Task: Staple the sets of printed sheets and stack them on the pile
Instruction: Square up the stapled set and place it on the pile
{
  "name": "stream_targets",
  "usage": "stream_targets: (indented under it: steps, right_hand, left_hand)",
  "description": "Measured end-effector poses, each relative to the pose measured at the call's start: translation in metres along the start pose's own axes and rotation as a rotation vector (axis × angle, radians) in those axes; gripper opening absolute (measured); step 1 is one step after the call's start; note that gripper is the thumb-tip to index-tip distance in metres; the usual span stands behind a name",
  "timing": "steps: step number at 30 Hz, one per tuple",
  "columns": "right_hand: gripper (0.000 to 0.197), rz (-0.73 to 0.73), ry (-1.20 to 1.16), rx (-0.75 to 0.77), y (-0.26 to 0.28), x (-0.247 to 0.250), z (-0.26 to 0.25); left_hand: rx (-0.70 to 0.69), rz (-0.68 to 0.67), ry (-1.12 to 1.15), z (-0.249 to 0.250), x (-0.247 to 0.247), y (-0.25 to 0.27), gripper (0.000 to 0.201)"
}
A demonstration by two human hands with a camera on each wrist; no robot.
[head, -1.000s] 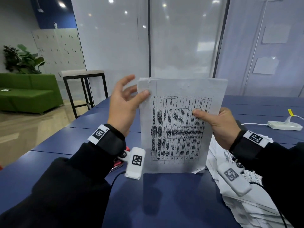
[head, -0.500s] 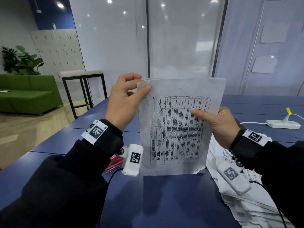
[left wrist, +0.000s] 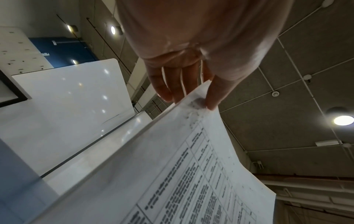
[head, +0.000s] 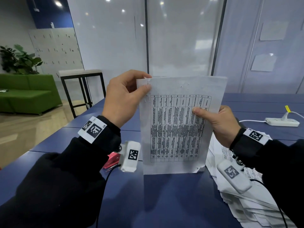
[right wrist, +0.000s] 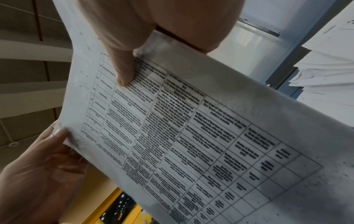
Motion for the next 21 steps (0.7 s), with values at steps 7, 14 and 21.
stream_targets:
  steps: [7,14,21]
  right_hand:
    - [0.027,-0.01,0.007,0.012,0.001,0.0,-0.002]
    - [0.028,-0.014,0.023,0.01,0.003,-0.001,-0.003]
    - [0.03,-0.024,0.029,0.007,0.004,-0.002,-0.004]
  left_hand:
    - [0.017,-0.016,-0.056,0.001,0.0,-0.001,0.021]
    - [0.054,0.121,-0.05,-0.005,0.016,-0.001,0.023]
    - [0.067,0.117,-0.025,-0.009,0.018,-0.002,0.024]
Point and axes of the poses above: each hand's wrist, its own y-axis away from the middle knuckle, its own x-axis out of the back of the hand, z = x × y, the point moved 9 cm from there along -y, towards the middle knuckle, and after that the axes turned 11 degrees about -z, right-handed, at the moved point
